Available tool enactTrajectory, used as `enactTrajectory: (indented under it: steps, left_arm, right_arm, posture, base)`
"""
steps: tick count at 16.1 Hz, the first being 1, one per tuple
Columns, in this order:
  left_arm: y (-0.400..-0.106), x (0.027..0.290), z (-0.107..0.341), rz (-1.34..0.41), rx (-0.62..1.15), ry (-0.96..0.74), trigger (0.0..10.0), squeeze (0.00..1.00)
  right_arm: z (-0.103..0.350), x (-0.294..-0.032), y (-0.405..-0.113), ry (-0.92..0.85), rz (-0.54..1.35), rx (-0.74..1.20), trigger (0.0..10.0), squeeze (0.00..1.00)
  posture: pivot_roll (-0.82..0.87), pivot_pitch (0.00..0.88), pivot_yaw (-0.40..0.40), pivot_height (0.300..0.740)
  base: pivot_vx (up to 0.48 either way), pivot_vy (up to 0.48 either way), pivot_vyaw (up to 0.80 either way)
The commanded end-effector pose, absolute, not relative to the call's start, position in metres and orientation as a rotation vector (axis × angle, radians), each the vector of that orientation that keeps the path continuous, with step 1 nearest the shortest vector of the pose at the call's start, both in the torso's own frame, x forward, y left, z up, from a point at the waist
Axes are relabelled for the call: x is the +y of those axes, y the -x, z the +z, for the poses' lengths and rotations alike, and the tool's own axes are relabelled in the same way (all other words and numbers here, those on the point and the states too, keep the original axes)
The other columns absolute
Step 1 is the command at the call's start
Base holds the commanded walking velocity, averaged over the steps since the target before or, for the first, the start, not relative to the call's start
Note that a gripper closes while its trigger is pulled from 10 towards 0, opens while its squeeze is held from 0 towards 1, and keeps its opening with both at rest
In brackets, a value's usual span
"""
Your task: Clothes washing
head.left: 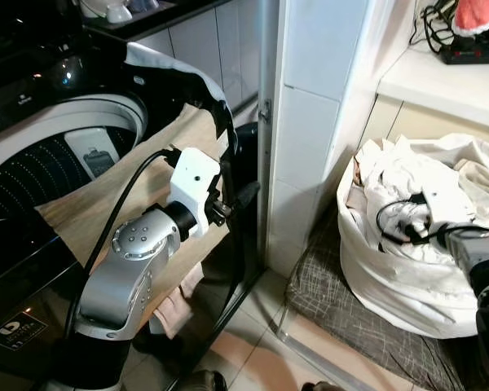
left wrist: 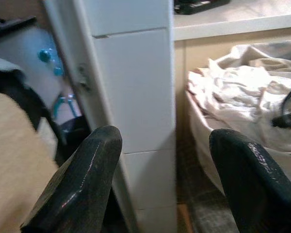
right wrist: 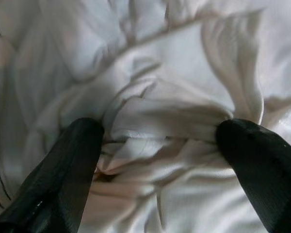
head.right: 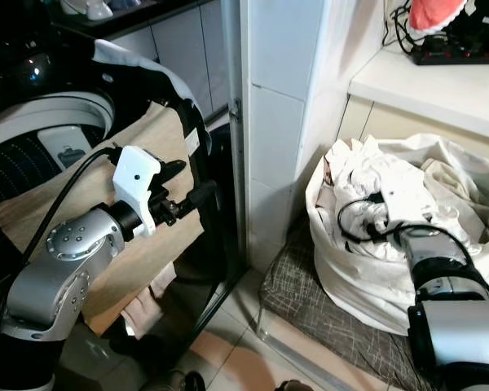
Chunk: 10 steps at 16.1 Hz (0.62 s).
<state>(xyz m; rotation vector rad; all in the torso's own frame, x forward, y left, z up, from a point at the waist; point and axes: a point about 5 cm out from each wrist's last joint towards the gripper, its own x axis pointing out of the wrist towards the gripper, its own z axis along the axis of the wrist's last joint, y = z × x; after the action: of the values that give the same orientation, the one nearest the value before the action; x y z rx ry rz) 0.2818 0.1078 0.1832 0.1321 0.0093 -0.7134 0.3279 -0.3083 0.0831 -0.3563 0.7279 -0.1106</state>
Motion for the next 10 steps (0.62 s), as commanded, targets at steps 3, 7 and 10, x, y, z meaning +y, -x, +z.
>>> enactTrajectory:
  steps: [3, 7, 10]
  left_arm:
    - [-0.2708, 0.1007, 0.1908, -0.818, -0.001, -0.134, 10.0, 0.00]
    - [-0.2709, 0.1035, 0.1918, -0.807, 0.007, -0.138, 10.0, 0.00]
    - [-0.2702, 0.1035, 0.1891, -0.818, 0.026, -0.136, 10.0, 0.00]
  right_arm:
    - [0.0708, -0.3119, -0.3180, 0.389, -0.121, 0.772, 10.0, 0.00]
    - [0.0663, -0.3165, -0.3125, 0.382, -0.151, 0.777, 0.0, 0.00]
    - [0.0671, -0.3170, -0.3128, 0.375, -0.156, 0.770, 0.0, 0.00]
  posture:
    - [0.08, 0.110, 0.077, 0.740]
    - [0.08, 0.104, 0.074, 0.740]
    - [0.08, 0.102, 0.075, 0.740]
  base:
    - [0.000, 0.000, 0.00]
    - [0.000, 0.000, 0.00]
    - [0.000, 0.000, 0.00]
